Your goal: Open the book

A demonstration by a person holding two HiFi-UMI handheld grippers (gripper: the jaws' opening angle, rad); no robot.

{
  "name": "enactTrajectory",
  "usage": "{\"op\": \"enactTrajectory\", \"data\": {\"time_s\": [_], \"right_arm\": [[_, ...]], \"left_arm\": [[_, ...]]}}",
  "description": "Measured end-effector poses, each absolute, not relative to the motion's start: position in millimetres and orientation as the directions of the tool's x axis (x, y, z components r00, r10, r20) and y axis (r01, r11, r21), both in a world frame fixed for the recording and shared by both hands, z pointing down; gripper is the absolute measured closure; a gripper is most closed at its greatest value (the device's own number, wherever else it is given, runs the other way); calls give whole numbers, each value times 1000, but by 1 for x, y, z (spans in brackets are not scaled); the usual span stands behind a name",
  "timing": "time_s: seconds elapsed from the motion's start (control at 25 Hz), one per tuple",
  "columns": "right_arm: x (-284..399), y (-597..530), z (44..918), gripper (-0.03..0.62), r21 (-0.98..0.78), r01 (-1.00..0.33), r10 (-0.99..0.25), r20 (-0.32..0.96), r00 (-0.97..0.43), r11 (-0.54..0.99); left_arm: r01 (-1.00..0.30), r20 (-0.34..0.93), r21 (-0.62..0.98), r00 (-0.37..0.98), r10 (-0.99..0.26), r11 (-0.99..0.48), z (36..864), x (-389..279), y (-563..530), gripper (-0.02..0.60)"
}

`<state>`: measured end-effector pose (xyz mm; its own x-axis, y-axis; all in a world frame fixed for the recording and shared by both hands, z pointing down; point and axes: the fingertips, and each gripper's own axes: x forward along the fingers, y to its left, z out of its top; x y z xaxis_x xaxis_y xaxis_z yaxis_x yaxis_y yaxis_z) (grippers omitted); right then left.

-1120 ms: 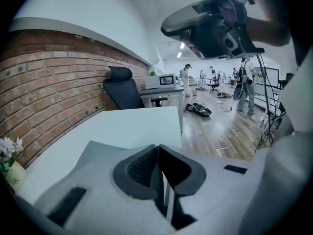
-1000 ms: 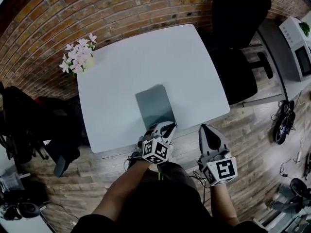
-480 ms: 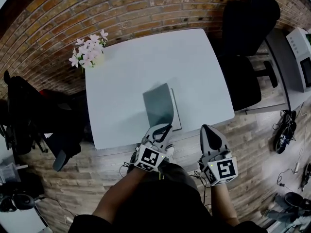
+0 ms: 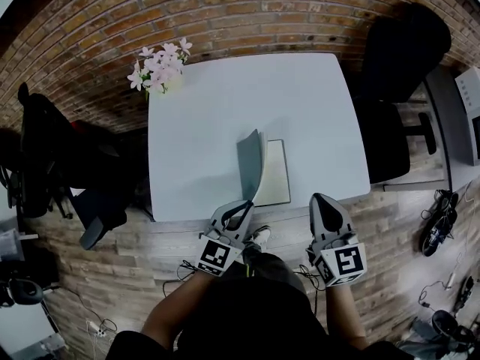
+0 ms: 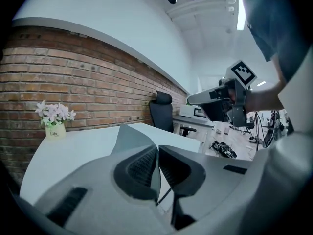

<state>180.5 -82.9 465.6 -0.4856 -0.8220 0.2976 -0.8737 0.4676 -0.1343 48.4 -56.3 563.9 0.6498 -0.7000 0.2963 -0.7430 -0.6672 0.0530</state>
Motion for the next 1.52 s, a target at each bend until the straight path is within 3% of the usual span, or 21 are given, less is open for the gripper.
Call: {"op": "enactTrajectory", "data": {"time_s": [0.84,1.0,1.28,1.52], "right_arm": [[162,-88,472,582,-113,-856,-804,299,-514,505],[162,-88,474,582,-114,-857,-803,304,-512,503],[156,-89,473,582,-124,-852,-798,304,-521,509],[156,-91,476,582,-116,-852,-796,311,-519,510]], "left_arm": [[-883,355,114,464,-812,-455,584,-53,-40,545],[-908,396,167,418,-818,-383,604,-75,-35,545],[-967,581,202,247,-775,-157,677,-143,-12,546],[-974,569,183,216,-793,-134,672,-157,-16,545]]}}
